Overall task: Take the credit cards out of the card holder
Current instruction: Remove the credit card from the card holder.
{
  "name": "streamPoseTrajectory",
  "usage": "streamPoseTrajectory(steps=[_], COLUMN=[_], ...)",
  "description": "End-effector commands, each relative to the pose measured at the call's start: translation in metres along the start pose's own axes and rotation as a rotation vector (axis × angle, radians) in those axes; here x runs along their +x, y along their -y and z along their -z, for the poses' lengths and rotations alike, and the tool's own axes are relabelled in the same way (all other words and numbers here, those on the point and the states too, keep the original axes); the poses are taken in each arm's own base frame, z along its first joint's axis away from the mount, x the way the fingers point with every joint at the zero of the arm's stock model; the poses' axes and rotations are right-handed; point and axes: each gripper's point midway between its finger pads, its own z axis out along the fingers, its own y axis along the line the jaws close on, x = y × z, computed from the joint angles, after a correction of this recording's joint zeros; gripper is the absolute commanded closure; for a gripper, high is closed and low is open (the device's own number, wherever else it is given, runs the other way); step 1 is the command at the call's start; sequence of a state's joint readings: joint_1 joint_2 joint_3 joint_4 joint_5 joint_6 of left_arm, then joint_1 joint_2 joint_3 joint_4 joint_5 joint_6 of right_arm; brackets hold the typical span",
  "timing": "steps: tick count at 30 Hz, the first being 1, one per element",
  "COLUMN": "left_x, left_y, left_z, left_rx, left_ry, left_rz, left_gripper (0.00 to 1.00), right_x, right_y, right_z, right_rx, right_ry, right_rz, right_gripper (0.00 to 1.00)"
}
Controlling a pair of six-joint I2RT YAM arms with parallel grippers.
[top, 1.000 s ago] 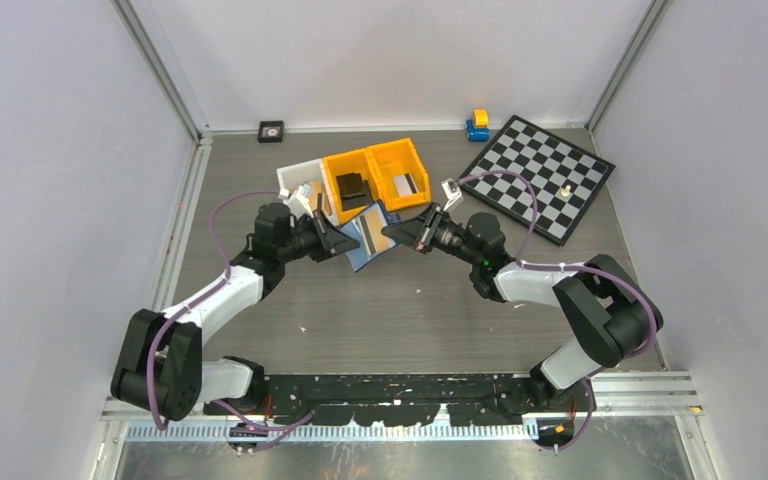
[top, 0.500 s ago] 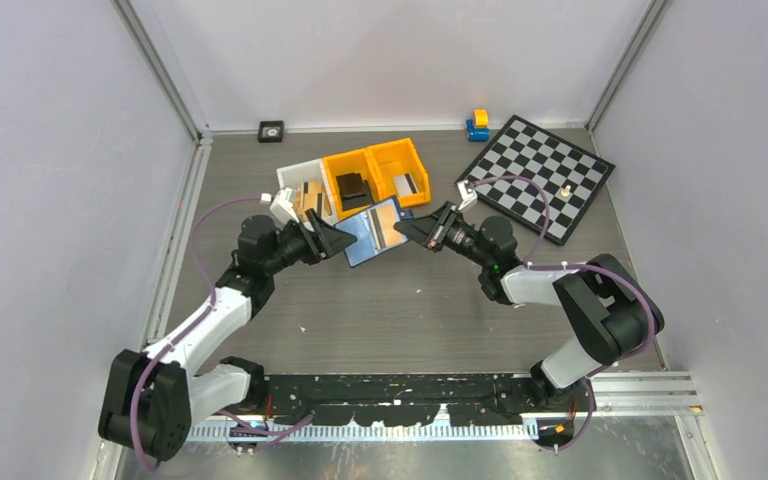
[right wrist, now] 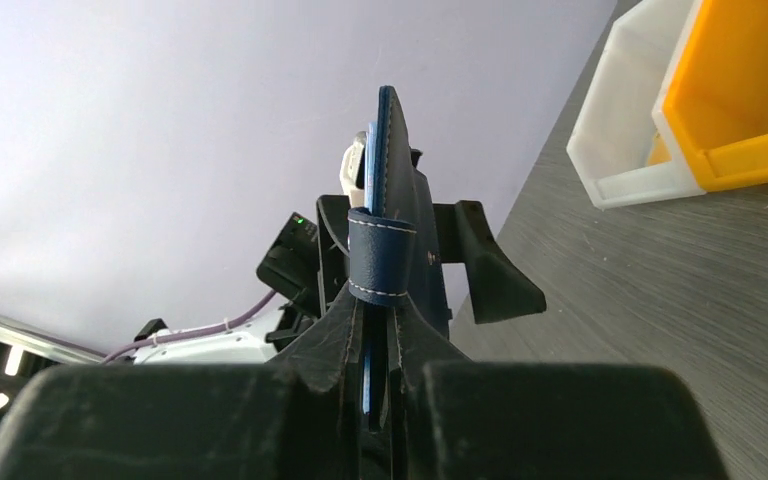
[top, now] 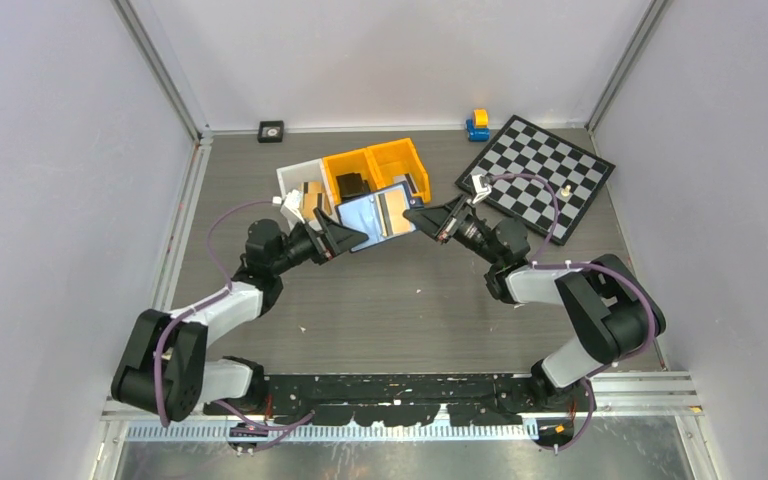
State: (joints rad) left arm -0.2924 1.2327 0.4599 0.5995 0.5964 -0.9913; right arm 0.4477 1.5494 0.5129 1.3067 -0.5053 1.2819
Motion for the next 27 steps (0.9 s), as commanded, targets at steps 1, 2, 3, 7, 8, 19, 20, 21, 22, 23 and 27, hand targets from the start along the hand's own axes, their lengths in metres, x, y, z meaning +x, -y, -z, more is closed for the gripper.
streamPoseTrajectory(steps=[1,2,3,7,8,19,20,21,22,23,27], left_x=[-0.01,-0.011,-0.011,-0.013,-0.014,-0.013,-0.013,-0.013,-0.012,-0.012,-0.012], left_y=[0.047,0.048,0.049,0.058,0.06,0.054,0.054,0.054,0.053,0.054,0.053], left_z=[0.003,0.003,0.004,0.009,0.01,0.007,0.007,0.006,0.006,0.006,0.006], left_rx=[0.237,0.239,0.241,0.271,0.276,0.253,0.253,0.253,0.253,0.254,0.251], left_ry=[0.017,0.018,0.021,0.045,0.049,0.04,0.04,0.038,0.035,0.035,0.034], left_rz=[-0.061,-0.065,-0.067,-0.097,-0.103,-0.103,-0.102,-0.102,-0.101,-0.101,-0.1], left_gripper=[0.0,0.0,0.0,0.0,0.0,0.43,0.45,0.45,0.45,0.43,0.39], right_x=[-0.002,0.0,0.003,0.015,0.017,0.03,0.031,0.032,0.033,0.034,0.04], right_y=[-0.033,-0.033,-0.033,-0.035,-0.035,-0.04,-0.04,-0.039,-0.039,-0.039,-0.038], right_z=[-0.006,-0.007,-0.008,-0.014,-0.015,-0.02,-0.02,-0.021,-0.022,-0.022,-0.025], right_rx=[-0.132,-0.134,-0.137,-0.148,-0.149,-0.166,-0.165,-0.163,-0.161,-0.161,-0.155], right_ry=[-0.005,-0.012,-0.018,-0.05,-0.055,-0.087,-0.091,-0.094,-0.098,-0.102,-0.118], right_rz=[0.019,0.019,0.021,0.02,0.019,0.022,0.022,0.022,0.022,0.021,0.028], right_gripper=[1.0,1.0,1.0,0.99,1.0,1.0,1.0,1.0,1.0,1.0,1.0])
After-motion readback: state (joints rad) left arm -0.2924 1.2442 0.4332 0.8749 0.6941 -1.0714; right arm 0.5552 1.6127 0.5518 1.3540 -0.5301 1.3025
